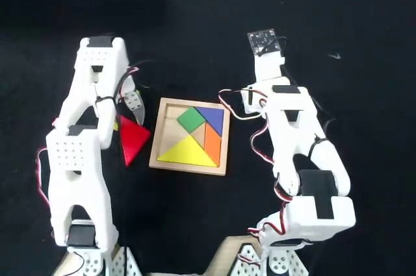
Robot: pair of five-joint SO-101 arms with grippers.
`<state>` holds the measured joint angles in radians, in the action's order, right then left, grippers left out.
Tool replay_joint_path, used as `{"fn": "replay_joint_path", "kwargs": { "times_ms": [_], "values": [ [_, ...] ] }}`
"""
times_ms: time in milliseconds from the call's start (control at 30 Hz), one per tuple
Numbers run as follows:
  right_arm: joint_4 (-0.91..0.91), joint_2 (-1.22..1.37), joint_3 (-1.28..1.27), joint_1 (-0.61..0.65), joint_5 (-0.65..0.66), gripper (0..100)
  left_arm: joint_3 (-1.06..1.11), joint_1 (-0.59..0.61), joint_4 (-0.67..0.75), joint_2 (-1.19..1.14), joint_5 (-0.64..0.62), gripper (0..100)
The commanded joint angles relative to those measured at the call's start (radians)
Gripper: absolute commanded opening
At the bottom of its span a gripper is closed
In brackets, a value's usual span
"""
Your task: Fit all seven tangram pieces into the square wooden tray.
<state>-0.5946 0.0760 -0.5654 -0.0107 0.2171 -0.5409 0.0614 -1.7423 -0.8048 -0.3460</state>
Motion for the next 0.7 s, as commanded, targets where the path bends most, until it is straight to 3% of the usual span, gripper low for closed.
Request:
{"fn": "replay_joint_path", "kwargs": {
  "times_ms": [0,200,500,667],
  "values": [
    [0.018,-0.002,0.039,0.02,0.008,1.2,0.067,-0.094,-0.015,0.193,0.08,20],
    [0.018,-0.002,0.039,0.02,0.008,1.2,0.289,-0.145,0.083,0.454,0.124,20],
    [0.02,-0.004,0.041,0.02,0.008,1.4,0.99,-0.119,0.549,1.036,0.126,21],
    [0.02,-0.004,0.041,0.02,0.008,1.4,1.214,-0.124,0.701,1.154,0.12,20]
  ]
}}
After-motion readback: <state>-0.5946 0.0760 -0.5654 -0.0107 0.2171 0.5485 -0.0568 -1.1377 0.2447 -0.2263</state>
